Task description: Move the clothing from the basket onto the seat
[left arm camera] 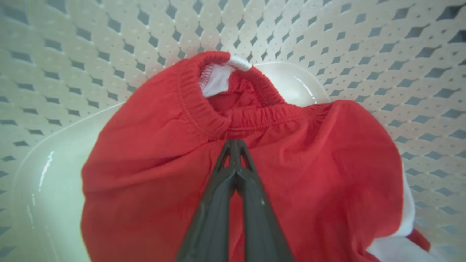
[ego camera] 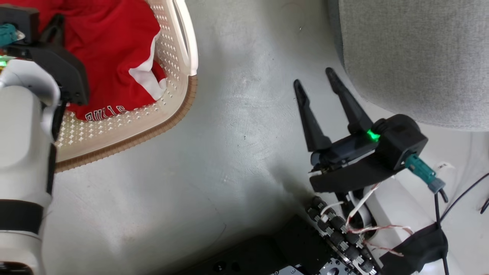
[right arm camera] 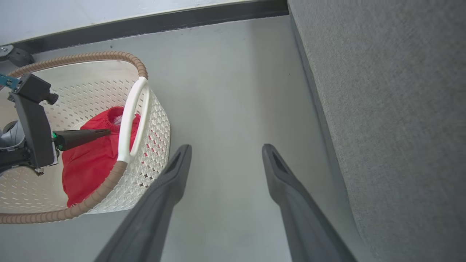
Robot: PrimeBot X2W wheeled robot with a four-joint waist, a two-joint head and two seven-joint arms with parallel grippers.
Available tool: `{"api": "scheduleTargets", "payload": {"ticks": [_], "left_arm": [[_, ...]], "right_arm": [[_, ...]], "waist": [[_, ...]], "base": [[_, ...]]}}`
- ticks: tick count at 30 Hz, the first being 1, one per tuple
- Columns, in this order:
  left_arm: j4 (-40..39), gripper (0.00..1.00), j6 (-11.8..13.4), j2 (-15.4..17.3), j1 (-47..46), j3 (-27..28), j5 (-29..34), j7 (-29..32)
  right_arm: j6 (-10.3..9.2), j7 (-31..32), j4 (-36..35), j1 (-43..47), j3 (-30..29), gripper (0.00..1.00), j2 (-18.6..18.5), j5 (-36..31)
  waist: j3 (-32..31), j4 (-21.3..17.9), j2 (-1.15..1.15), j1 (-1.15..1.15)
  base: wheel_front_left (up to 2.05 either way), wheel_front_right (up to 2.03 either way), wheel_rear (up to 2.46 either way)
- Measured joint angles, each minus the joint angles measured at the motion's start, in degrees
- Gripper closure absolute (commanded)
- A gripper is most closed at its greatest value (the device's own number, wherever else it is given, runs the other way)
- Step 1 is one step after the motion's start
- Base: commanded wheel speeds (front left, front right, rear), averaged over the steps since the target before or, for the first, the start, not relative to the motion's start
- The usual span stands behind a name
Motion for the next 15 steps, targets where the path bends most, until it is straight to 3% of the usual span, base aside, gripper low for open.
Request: {"api": "scheduleTargets", "payload": {"ticks": [15], "left_arm": [[1.89,1.0,-0.44,-6.43,5.26,-0.14,-3.44,-8.86]], "right_arm": [[0.57,0.0,4.59,-0.36,-3.97,0.0,0.0,-0.82]], "waist": [[-6.67,3.0,0.0,0.0]], "base": [[0.0,0.0,0.0]]}}
